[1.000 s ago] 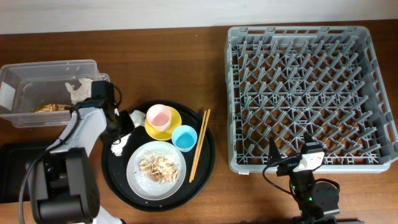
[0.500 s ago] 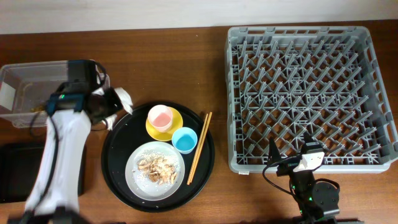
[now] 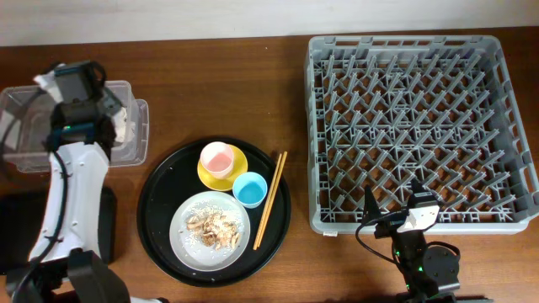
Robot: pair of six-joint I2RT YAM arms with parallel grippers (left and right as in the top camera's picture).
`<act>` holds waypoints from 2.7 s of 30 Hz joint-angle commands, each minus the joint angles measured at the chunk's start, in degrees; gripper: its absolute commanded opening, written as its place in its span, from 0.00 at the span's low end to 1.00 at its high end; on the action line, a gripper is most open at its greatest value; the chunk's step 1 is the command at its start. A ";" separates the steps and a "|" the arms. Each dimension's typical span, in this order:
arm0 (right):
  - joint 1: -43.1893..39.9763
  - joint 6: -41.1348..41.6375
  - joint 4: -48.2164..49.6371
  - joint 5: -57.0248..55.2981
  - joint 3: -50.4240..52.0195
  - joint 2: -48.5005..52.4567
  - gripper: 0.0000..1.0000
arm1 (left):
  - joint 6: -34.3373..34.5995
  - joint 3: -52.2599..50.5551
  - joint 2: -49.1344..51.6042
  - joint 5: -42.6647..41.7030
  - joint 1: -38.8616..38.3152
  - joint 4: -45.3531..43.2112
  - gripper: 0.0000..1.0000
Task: Sort waste into correct bins and load items into the dishwasher rack
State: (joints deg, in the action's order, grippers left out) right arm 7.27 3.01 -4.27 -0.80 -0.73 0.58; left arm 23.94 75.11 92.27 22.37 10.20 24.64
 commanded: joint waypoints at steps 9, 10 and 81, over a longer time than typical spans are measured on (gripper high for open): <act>-0.17 0.00 -0.24 0.11 0.42 -0.37 0.98 | 3.02 0.37 -22.18 -6.54 -5.92 37.94 0.99; -0.17 0.00 -0.26 0.11 0.42 -0.37 0.98 | 2.99 0.37 -24.28 -6.54 -5.92 42.29 0.99; 48.39 33.09 -54.42 -6.54 -95.80 118.53 0.62 | 20.37 0.37 -34.21 -4.66 0.74 57.51 0.99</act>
State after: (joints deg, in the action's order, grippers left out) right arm 55.55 34.79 -58.54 -5.15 -96.62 118.32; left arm 43.83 75.22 58.24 17.74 10.70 82.11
